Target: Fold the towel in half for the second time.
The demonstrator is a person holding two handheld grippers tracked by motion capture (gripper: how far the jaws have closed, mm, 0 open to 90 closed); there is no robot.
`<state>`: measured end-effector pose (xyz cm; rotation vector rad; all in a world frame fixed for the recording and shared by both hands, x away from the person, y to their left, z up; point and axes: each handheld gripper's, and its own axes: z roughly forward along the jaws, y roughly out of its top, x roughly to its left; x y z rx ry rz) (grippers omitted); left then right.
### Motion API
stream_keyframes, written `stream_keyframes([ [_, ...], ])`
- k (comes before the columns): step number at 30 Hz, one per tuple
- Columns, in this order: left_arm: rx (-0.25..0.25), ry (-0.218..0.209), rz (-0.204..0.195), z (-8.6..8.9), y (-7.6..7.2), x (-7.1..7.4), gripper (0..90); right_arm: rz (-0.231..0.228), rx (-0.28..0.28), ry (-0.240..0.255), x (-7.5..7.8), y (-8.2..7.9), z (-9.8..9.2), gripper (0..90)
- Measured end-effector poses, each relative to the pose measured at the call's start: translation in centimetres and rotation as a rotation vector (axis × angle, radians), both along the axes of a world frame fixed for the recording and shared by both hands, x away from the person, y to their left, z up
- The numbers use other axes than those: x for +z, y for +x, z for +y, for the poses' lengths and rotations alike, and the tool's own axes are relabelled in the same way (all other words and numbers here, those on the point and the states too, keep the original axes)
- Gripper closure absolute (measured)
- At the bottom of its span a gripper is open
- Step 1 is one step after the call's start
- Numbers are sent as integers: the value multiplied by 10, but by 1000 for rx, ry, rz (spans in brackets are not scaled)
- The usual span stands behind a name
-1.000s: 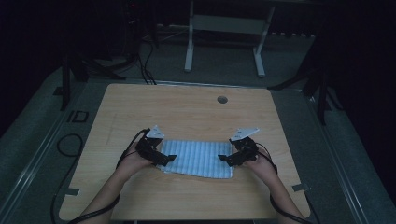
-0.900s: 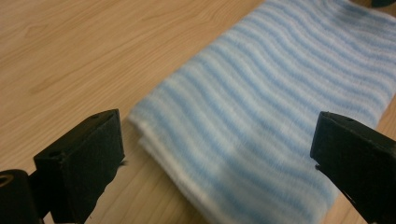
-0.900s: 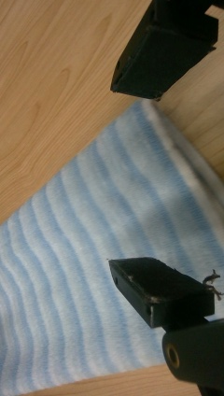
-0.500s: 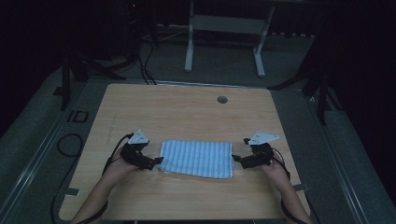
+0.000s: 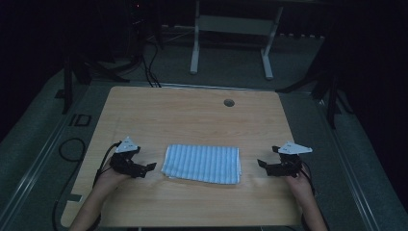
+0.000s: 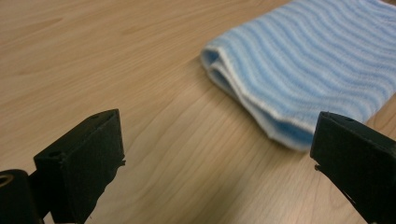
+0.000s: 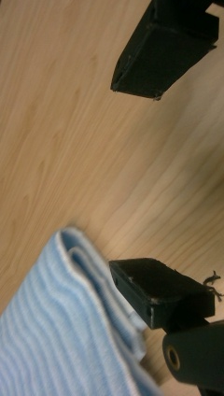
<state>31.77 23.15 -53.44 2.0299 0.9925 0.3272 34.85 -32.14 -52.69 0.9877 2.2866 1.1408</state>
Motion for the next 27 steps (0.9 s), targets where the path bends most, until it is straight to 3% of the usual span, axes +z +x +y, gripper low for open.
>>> stream_keyframes([
  [11, 55, -14, 12, 22, -21, -4, 29, -5, -85, -8, -7, -13, -22, 128],
  [20, 121, -64, -11, 42, -34, -7, 29, -38, -140, 69, -9, -25, -36, 130],
  [24, 140, -60, -21, 46, -37, -8, 29, -60, -155, 83, -11, -29, -38, 130],
  [27, 187, -83, -48, 54, -42, -7, 29, -92, -181, 113, -11, -33, -40, 131],
])
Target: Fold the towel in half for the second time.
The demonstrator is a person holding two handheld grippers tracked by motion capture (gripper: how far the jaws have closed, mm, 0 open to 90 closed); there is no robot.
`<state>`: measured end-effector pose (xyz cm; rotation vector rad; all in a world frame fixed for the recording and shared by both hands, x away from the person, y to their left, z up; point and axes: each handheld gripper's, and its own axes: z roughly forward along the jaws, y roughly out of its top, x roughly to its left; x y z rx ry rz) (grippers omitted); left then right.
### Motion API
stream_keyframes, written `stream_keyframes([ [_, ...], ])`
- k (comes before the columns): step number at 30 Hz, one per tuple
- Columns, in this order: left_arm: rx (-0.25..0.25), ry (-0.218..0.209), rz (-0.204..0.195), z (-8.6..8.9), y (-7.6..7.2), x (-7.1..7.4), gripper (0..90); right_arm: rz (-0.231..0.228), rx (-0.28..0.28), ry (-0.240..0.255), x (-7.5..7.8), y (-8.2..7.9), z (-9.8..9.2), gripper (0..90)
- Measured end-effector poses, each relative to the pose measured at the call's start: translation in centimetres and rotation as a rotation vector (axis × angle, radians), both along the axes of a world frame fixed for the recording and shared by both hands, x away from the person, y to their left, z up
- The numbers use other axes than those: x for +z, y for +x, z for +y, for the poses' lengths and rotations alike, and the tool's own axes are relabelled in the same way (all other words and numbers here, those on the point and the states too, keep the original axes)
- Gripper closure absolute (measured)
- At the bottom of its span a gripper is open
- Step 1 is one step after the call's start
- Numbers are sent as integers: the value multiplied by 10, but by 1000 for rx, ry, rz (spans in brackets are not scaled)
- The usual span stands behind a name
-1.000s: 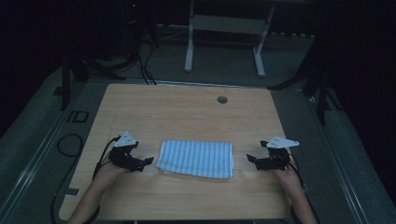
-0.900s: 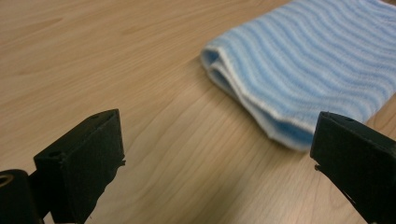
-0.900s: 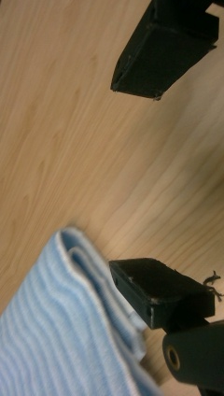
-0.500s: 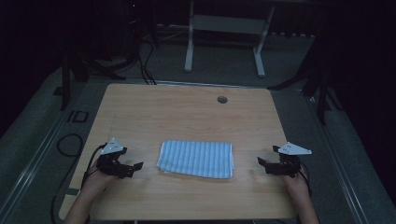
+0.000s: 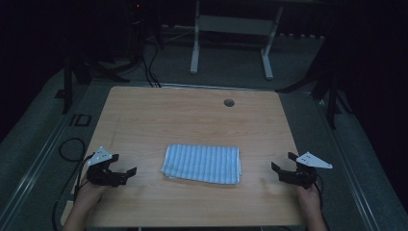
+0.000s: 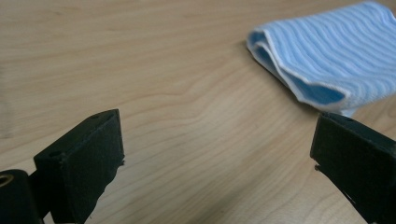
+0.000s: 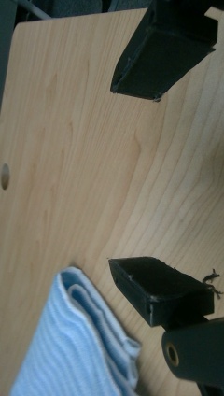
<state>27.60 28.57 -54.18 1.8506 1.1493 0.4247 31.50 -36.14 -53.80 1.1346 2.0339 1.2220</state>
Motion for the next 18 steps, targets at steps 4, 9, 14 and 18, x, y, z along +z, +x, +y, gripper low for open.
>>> stream_keyframes([
  [4, 44, -13, -15, 7, -3, 0, 29, -12, -15, 35, -1, -6, -2, 132],
  [9, 55, -28, -14, 10, -4, -4, 29, -11, -9, 8, -10, -11, 0, 133],
  [14, 49, -23, -5, 7, -4, -7, 29, -38, -21, -11, -10, -10, 2, 133],
  [18, 46, -20, -5, 6, -4, -8, 29, -40, -32, -4, -9, -11, -1, 133],
])
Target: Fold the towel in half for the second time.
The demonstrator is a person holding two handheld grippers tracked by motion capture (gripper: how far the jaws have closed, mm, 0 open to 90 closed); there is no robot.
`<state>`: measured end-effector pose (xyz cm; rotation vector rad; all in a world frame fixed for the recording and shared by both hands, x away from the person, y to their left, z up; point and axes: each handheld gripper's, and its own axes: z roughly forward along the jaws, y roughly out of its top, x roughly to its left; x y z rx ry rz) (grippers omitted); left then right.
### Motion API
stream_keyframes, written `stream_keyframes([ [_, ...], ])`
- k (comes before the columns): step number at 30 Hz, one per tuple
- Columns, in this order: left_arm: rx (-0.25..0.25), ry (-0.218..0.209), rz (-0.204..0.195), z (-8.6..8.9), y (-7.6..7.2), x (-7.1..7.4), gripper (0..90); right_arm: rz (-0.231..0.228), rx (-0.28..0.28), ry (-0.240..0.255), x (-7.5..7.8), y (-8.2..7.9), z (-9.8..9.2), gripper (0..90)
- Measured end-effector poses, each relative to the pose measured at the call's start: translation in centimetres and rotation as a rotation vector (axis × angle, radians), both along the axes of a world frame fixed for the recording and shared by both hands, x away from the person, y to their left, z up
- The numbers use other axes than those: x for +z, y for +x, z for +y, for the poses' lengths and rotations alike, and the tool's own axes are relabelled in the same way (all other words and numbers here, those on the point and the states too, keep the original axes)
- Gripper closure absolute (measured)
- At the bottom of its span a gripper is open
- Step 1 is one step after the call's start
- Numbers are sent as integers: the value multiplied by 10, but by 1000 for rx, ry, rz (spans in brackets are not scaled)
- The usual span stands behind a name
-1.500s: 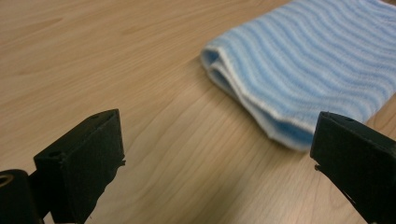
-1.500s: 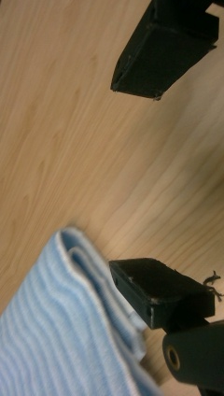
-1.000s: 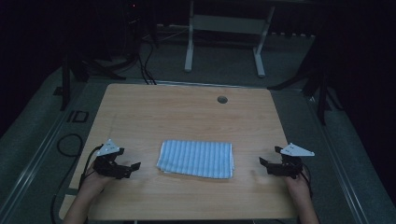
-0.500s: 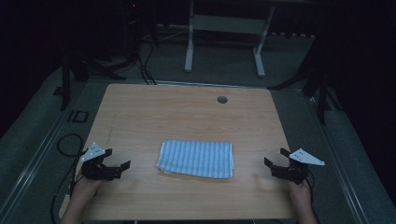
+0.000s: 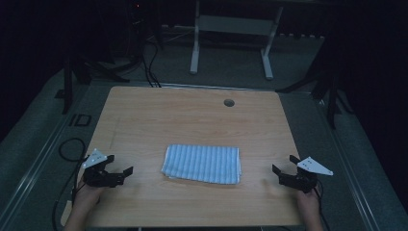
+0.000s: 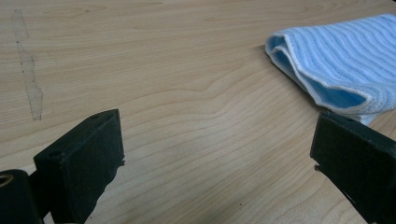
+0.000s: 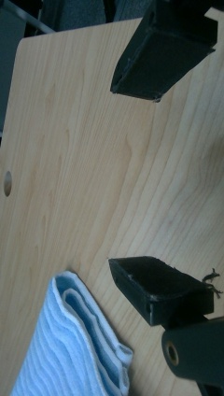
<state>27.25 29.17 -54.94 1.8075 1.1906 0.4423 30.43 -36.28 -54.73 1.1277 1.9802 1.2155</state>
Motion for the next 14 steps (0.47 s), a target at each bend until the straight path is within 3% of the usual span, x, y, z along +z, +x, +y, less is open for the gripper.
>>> stream_keyframes([
  [14, 6, -15, -3, 2, -1, -1, 29, -19, -32, -16, 3, 0, -2, 134],
])
